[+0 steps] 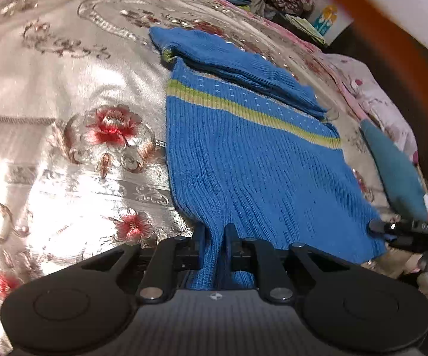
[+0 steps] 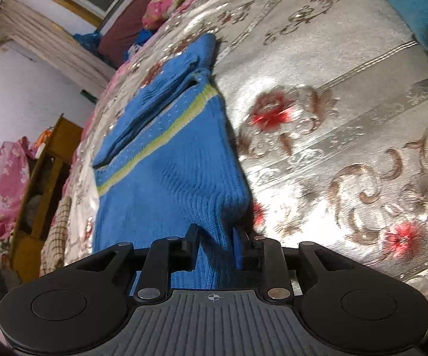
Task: Fold small clothes
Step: 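Grasp the other sweater side edge with the right gripper, then fold the held side edge inward over the sweater body with the right gripper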
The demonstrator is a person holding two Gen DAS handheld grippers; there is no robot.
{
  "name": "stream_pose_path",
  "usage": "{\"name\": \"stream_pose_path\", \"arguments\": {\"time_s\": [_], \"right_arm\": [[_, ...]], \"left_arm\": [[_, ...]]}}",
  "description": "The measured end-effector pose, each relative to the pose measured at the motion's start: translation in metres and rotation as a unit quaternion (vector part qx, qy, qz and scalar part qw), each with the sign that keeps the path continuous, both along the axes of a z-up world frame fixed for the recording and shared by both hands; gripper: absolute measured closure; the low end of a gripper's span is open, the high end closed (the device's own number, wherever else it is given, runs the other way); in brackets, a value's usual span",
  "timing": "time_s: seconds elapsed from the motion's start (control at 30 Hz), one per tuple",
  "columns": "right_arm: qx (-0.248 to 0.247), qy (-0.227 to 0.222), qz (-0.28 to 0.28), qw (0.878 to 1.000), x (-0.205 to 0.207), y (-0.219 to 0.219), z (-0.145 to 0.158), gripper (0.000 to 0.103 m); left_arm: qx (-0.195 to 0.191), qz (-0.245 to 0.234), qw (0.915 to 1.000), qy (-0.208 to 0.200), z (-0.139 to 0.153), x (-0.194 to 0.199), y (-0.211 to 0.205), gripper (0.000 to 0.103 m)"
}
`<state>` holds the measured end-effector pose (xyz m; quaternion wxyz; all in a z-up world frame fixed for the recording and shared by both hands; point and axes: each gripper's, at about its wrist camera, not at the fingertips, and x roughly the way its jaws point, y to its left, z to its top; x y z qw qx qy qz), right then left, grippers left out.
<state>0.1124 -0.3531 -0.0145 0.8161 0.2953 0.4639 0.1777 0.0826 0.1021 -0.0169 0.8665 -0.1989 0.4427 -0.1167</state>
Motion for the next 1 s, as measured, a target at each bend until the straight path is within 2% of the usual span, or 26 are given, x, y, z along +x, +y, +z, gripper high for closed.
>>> {"name": "stream_pose_path", "arguments": {"time_s": [0.23, 0.43, 0.5, 0.67, 0.83, 1.0], "right_arm": [[-0.007, 0.002, 0.01, 1.0, 0.004, 0.009, 0.0, 0.078], [-0.01, 0.008, 0.021, 1.0, 0.005, 0.011, 0.001, 0.078], [-0.006, 0.006, 0.02, 1.0, 0.007, 0.014, 0.0, 0.078], [0.028, 0.005, 0.011, 1.0, 0.01, 0.016, -0.004, 0.088], [0.102, -0.023, -0.004, 0.995, 0.017, 0.013, 0.003, 0.089], [0.145, -0.046, -0.012, 0.988, 0.035, 0.017, 0.009, 0.089]], "left_arm": [[-0.013, -0.012, 0.9998, 0.006, -0.002, 0.002, 0.005, 0.083], [0.016, -0.035, 0.9993, 0.0, 0.001, 0.006, -0.002, 0.084], [0.013, -0.037, 0.9992, -0.005, 0.003, 0.008, -0.002, 0.086], [-0.045, -0.026, 0.9986, -0.013, 0.006, 0.013, 0.012, 0.087], [-0.1, -0.009, 0.9943, -0.038, 0.016, 0.029, 0.024, 0.087], [-0.133, 0.001, 0.9884, -0.073, 0.028, 0.054, 0.032, 0.088]]}}
